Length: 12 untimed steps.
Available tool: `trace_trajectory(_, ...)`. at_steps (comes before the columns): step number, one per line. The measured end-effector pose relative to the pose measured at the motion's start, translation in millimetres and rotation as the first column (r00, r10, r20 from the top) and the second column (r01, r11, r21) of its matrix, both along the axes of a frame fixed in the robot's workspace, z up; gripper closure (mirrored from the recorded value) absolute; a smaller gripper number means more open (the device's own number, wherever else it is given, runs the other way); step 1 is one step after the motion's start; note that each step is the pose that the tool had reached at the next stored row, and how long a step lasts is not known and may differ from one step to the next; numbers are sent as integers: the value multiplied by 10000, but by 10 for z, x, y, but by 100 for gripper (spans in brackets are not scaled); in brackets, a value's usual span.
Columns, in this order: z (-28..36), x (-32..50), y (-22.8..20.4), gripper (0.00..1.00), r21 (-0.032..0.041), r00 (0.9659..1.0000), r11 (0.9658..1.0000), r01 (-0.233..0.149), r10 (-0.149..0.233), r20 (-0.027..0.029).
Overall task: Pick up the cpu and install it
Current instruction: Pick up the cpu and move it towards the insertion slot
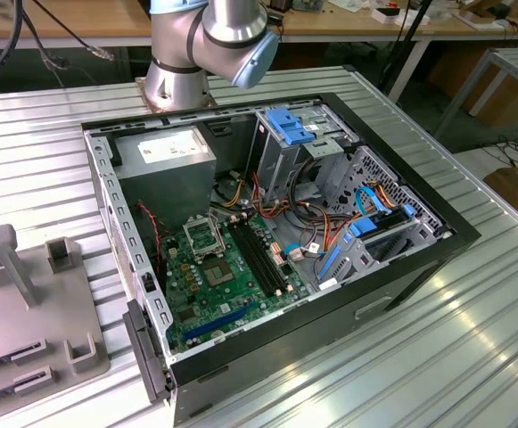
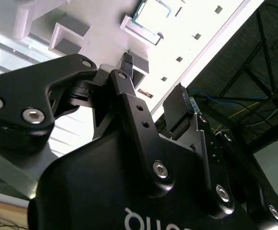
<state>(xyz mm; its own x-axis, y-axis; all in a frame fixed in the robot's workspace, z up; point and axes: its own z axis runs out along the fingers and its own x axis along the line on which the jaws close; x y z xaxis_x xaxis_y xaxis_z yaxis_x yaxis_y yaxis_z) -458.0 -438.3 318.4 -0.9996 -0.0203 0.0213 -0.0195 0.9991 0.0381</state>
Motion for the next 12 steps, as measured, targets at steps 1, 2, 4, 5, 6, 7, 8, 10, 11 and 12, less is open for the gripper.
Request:
trace_trajectory(1, -27, -1, 0, 47, -2, 10000, 10000, 1, -1, 4)
trace_trajectory(2, -51, -1, 0, 47, -2, 10000, 10000, 1, -1, 5)
trace_trajectory(4, -94, -1, 0, 47, -2, 10000, 10000, 1, -1, 4)
trace_trajectory(5, -106, -2, 0, 47, -1, 10000, 10000, 1, -1, 6)
trace_trajectory(6, -111, -2, 0, 47, -3, 10000, 10000, 1, -1, 4)
trace_trajectory(7, -111, -2, 0, 47, -3, 10000, 10000, 1, -1, 3)
trace_trajectory(8, -111, -2, 0, 47, -4, 10000, 10000, 1, -1, 3)
trace_trajectory(10, -113, -1, 0, 47, -2, 10000, 10000, 1, -1, 5)
trace_trajectory(11, -113, -1, 0, 47, -2, 10000, 10000, 1, -1, 5)
trace_trajectory(12, -113, -2, 0, 47, -2, 10000, 10000, 1, -1, 4)
